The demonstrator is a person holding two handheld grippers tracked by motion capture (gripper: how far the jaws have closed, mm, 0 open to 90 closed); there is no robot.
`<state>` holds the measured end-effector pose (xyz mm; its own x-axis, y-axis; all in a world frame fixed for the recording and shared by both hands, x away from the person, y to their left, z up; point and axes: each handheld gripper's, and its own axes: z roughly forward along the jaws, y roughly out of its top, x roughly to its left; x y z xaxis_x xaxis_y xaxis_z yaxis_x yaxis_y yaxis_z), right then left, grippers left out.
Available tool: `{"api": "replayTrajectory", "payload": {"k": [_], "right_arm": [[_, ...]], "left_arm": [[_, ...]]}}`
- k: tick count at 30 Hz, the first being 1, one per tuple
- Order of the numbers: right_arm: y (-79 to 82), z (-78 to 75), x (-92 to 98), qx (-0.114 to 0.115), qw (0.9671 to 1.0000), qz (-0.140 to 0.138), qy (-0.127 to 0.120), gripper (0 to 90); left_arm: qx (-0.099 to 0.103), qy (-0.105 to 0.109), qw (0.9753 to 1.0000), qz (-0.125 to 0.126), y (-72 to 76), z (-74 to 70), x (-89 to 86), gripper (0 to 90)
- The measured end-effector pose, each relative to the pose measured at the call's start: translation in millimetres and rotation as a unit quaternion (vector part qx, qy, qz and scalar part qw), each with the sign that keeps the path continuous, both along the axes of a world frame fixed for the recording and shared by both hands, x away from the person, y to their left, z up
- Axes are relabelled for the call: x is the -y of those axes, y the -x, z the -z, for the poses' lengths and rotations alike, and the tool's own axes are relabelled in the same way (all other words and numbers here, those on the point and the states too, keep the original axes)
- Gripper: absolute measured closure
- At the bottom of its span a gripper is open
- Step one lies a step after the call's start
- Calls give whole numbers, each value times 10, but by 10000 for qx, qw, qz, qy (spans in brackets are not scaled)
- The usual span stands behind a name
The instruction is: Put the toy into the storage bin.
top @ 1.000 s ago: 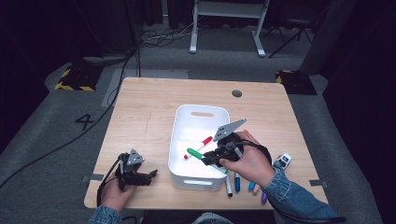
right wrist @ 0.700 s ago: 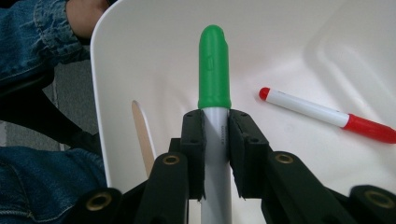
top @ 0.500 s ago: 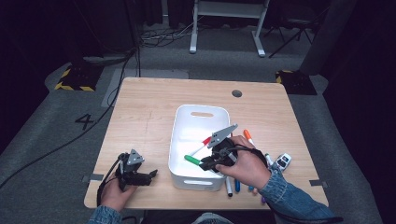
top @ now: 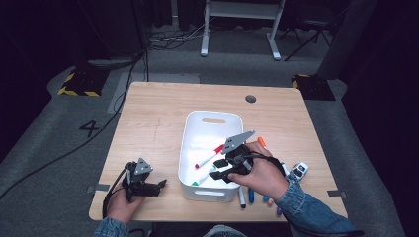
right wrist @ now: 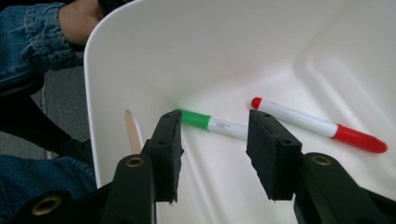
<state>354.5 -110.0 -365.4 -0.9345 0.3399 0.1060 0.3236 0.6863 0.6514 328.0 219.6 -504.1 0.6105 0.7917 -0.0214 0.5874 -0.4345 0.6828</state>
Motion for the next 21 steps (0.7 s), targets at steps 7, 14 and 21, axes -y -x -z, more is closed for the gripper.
{"api": "replayTrajectory", "payload": {"k": [7,14,21], "right_arm": [[-54,-158,207,169,9991,326,-228,570],[-107,-225,438,226,9969,692,-285,574],[-199,-271,756,281,9923,1152,-353,588]], "left_arm": [[0,-1,10000,1,0,0,0,144],[0,0,10000,2,0,0,0,144],[4,-5,10000,6,-1,0,-1,144]]}}
